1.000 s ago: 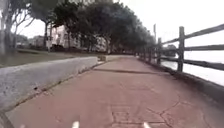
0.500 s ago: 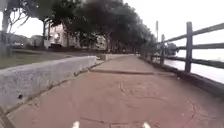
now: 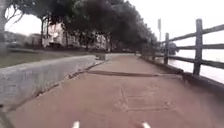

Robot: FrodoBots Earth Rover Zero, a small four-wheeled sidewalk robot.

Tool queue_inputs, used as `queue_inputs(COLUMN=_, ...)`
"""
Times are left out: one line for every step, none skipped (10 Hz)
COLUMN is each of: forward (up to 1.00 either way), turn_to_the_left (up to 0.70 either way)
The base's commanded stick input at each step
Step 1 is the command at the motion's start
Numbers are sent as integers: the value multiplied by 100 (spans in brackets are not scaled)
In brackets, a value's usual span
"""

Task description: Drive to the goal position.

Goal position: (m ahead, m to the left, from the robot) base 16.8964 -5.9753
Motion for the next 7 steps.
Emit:
queue_inputs(forward=70, turn_to_the_left=0)
queue_inputs(forward=70, turn_to_the_left=0)
queue_inputs(forward=70, turn_to_the_left=0)
queue_inputs(forward=70, turn_to_the_left=0)
queue_inputs(forward=70, turn_to_the_left=-24)
queue_inputs(forward=70, turn_to_the_left=-27)
queue_inputs(forward=70, turn_to_the_left=-27)
